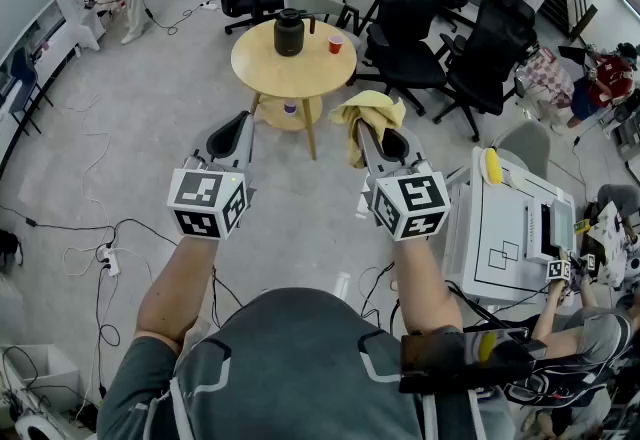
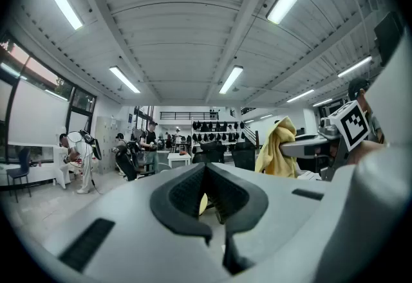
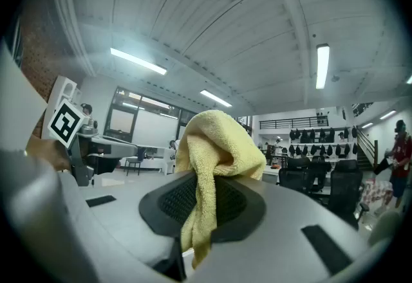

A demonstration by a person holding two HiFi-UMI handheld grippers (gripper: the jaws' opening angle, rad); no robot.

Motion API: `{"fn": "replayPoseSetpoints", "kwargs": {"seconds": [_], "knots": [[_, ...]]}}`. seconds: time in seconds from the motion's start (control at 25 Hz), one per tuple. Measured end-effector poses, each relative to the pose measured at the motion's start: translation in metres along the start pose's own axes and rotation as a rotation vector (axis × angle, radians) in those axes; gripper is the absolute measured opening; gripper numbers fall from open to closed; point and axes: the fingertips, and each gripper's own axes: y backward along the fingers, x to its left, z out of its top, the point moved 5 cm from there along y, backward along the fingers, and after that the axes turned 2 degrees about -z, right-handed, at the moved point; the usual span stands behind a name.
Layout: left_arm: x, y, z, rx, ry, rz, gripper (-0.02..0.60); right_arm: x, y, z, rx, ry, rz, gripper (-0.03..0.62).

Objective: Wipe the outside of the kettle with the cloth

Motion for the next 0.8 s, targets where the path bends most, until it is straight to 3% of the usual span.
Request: {"fn": "replayPoseSetpoints", "kwargs": {"seconds": [0.8], "knots": [[0.036, 0.009, -0.011, -0.015, 0.043, -0.044, 0.009, 0.025, -0.023, 0.0, -0.008, -0.024, -0.004, 0.067]]}}
